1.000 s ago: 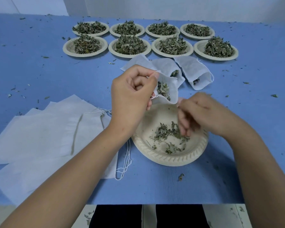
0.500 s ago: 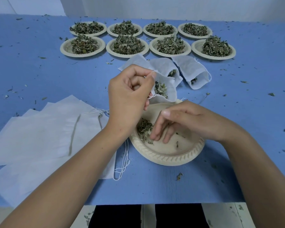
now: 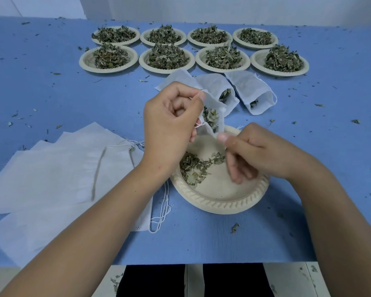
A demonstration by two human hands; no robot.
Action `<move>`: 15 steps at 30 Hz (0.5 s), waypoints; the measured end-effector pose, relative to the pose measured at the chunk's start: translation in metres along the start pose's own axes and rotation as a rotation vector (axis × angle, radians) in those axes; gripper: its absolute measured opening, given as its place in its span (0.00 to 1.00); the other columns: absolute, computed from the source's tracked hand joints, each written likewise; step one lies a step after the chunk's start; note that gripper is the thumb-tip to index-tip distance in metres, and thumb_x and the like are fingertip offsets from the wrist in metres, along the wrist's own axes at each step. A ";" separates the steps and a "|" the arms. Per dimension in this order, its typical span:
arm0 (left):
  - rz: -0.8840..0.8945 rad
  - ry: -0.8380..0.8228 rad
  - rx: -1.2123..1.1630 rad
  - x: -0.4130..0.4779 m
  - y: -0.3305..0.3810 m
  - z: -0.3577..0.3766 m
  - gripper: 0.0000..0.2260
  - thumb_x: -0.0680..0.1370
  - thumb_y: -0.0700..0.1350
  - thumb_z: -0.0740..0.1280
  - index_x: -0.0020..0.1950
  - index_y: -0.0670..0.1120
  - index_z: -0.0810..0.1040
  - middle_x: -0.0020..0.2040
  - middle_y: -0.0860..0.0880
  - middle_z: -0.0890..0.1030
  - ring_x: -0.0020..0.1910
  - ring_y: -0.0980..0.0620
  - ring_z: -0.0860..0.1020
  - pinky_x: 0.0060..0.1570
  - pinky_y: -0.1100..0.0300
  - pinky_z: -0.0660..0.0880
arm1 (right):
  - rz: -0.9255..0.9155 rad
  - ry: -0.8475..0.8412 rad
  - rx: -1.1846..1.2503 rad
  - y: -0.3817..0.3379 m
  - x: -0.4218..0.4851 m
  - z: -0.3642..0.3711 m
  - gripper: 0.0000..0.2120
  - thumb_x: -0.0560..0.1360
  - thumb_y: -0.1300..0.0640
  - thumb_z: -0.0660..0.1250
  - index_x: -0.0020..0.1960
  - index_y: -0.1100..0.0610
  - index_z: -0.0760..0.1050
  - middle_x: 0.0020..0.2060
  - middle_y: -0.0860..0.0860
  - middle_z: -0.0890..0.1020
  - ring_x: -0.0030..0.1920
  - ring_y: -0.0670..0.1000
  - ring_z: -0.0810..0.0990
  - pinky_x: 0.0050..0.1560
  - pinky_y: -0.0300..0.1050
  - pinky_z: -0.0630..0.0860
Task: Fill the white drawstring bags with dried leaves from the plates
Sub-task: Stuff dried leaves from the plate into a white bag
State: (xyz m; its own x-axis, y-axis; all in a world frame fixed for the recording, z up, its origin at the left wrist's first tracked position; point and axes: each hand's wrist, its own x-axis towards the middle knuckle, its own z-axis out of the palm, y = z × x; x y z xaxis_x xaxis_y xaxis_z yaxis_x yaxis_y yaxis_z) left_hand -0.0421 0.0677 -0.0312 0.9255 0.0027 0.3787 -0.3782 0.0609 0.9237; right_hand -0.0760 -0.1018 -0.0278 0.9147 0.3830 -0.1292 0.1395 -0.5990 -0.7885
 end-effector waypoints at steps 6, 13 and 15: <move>0.005 0.020 -0.002 0.001 0.000 0.000 0.06 0.78 0.38 0.68 0.42 0.42 0.78 0.24 0.51 0.72 0.18 0.57 0.67 0.21 0.66 0.66 | -0.137 0.019 0.353 -0.009 0.004 0.006 0.28 0.81 0.49 0.50 0.38 0.67 0.79 0.35 0.60 0.83 0.35 0.60 0.82 0.41 0.48 0.79; 0.009 0.036 0.002 0.002 -0.001 -0.002 0.07 0.79 0.38 0.68 0.41 0.44 0.77 0.25 0.49 0.72 0.19 0.55 0.67 0.22 0.65 0.66 | 0.029 0.054 -0.154 -0.002 0.005 0.004 0.14 0.69 0.58 0.76 0.52 0.49 0.77 0.45 0.45 0.76 0.35 0.39 0.73 0.43 0.35 0.74; 0.022 0.038 0.017 0.002 0.000 -0.002 0.07 0.79 0.38 0.68 0.41 0.44 0.77 0.25 0.48 0.72 0.19 0.56 0.68 0.22 0.65 0.66 | 0.011 -0.065 -0.190 -0.003 0.006 0.010 0.28 0.66 0.57 0.78 0.62 0.44 0.73 0.53 0.43 0.72 0.41 0.40 0.74 0.47 0.34 0.75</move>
State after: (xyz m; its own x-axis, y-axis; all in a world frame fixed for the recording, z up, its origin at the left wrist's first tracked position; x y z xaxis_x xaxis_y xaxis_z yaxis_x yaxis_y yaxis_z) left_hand -0.0399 0.0695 -0.0307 0.9170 0.0416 0.3967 -0.3983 0.0433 0.9162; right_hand -0.0743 -0.0907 -0.0324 0.8909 0.4169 -0.1804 0.2047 -0.7230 -0.6598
